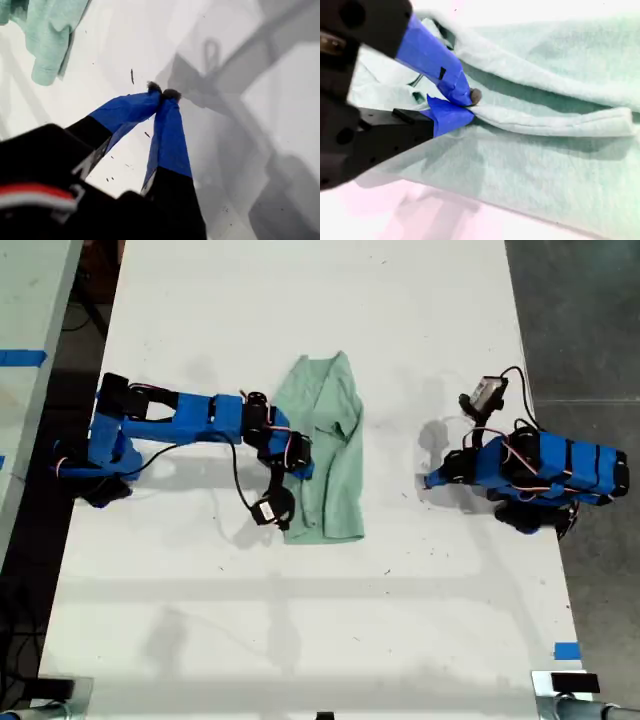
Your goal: Fold t shirt
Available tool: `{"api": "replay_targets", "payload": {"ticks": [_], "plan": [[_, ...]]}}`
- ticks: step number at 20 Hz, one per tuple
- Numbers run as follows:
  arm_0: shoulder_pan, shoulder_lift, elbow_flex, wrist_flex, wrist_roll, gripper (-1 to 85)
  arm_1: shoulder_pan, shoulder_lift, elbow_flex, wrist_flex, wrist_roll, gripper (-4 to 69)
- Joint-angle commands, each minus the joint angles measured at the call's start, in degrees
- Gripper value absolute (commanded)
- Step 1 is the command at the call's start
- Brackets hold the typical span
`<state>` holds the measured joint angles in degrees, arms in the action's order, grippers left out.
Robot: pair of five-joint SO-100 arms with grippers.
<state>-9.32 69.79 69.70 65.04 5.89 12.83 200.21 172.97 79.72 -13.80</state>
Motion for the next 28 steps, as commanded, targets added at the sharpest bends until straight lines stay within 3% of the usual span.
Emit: {"api": "replay_targets", "payload": {"ticks": [1,5,10,14,17,19,21,26,28], "plan": [[-0.5,-1.5,-3.9,-4.0,1.4,5.6,-0.5,0.6,0.6,0.0,-0.5,1.2],[-1.0,-5.8,-4.4,-6.0,2.9,13.5,-0.6,0.6,0.6,0.0,-0.6,1.2],[-0.9,-3.0,-4.6,-3.4,3.7,13.7,-0.6,0.6,0.6,-0.1,-0.6,1.2],[0.6,8.1,-4.4,1.9,3.4,10.6,-0.6,0.6,0.6,-0.1,-0.7,1.2],[0.6,17.0,-3.7,9.6,0.4,-0.1,-0.6,0.6,0.6,-0.1,-0.6,1.2],[0.4,24.0,-1.5,14.2,0.1,-0.1,-0.5,0.6,0.6,-0.1,-0.6,1.2],[-2.5,34.3,6.4,19.8,0.9,-0.1,-0.5,0.6,0.6,-0.1,-0.6,1.2],[-18.7,79.5,52.9,13.3,6.5,-0.1,-0.4,0.6,0.6,-0.2,-0.6,1.2],[-20.6,91.1,64.8,12.2,6.9,-0.2,-0.2,0.6,0.6,-0.2,-0.7,1.2]]}}
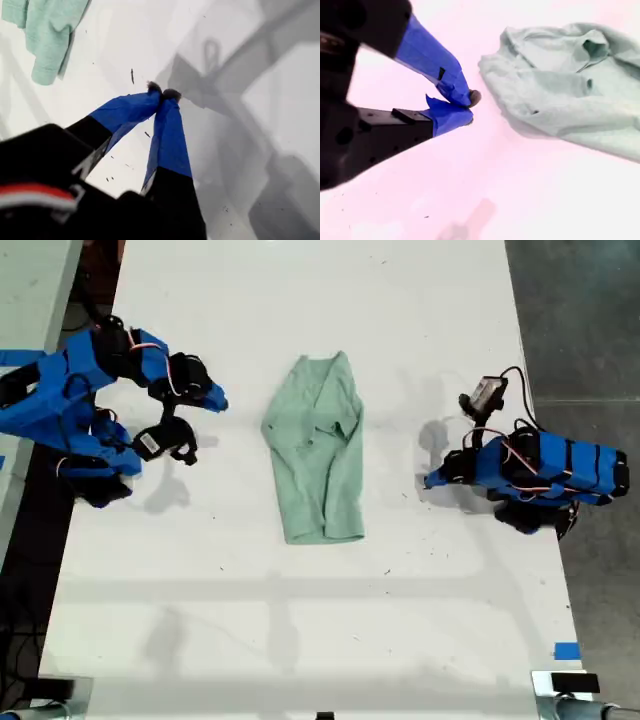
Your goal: Fold t shirt
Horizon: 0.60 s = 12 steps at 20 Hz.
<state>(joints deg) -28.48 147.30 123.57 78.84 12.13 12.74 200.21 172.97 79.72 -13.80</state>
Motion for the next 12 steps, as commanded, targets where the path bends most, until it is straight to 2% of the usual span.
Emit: {"api": "replay_targets", "payload": {"ticks": [1,6,9,12], "plan": [[-0.9,15.9,15.6,-2.7,0.4,-0.2,0.1,0.6,0.6,-0.2,-0.8,1.2],[3.0,27.2,36.9,-12.1,-3.7,-0.2,0.3,0.6,0.8,-0.2,-0.5,1.2],[5.4,44.4,49.3,-13.9,-6.2,-0.2,0.4,0.6,0.8,-0.1,-0.5,1.2],[11.3,56.7,56.2,-15.4,-8.0,-0.2,0.4,0.6,0.9,0.0,-0.4,1.2]]}}
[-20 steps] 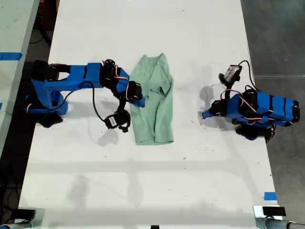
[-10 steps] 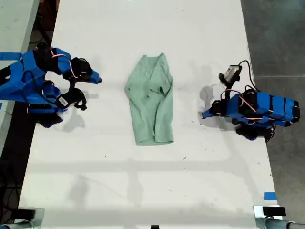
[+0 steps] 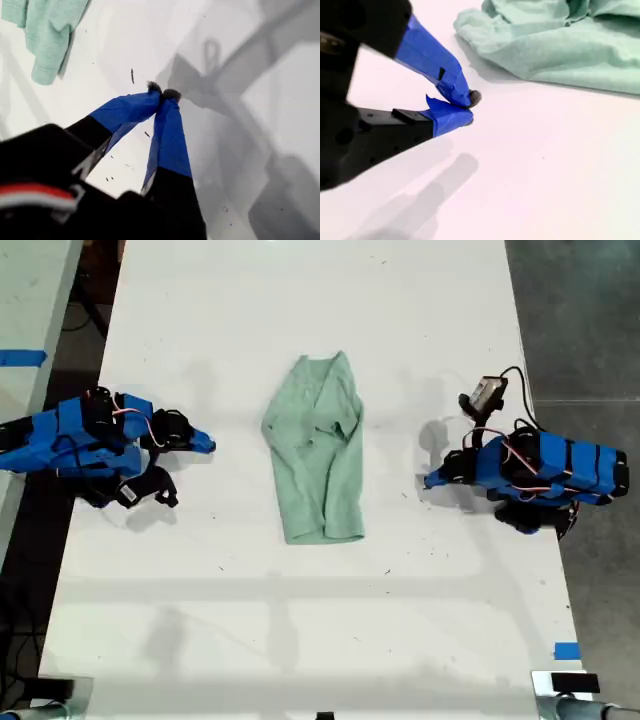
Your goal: Fold t shirt
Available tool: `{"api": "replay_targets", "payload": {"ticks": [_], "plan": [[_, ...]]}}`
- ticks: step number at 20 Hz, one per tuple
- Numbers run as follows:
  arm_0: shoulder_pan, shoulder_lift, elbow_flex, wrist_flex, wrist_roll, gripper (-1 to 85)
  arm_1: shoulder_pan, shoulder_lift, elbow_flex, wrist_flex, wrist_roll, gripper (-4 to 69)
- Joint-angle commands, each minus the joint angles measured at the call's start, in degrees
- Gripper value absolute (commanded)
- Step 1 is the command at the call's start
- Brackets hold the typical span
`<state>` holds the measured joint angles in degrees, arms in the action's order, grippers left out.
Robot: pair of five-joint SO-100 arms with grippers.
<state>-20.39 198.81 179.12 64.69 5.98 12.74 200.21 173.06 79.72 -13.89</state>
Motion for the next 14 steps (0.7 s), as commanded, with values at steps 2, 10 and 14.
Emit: {"api": "replay_targets", "payload": {"ticks": [2,10,14], "plan": [[3.5,6.3,1.1,-1.2,-1.3,-0.2,0.4,0.6,0.8,0.0,-0.2,1.2],[5.1,7.5,1.0,-1.1,1.7,7.6,0.3,0.6,0.6,0.6,1.2,1.2],[12.4,7.6,1.0,-1.0,1.8,9.0,0.4,0.6,0.7,0.5,0.7,1.2]]}}
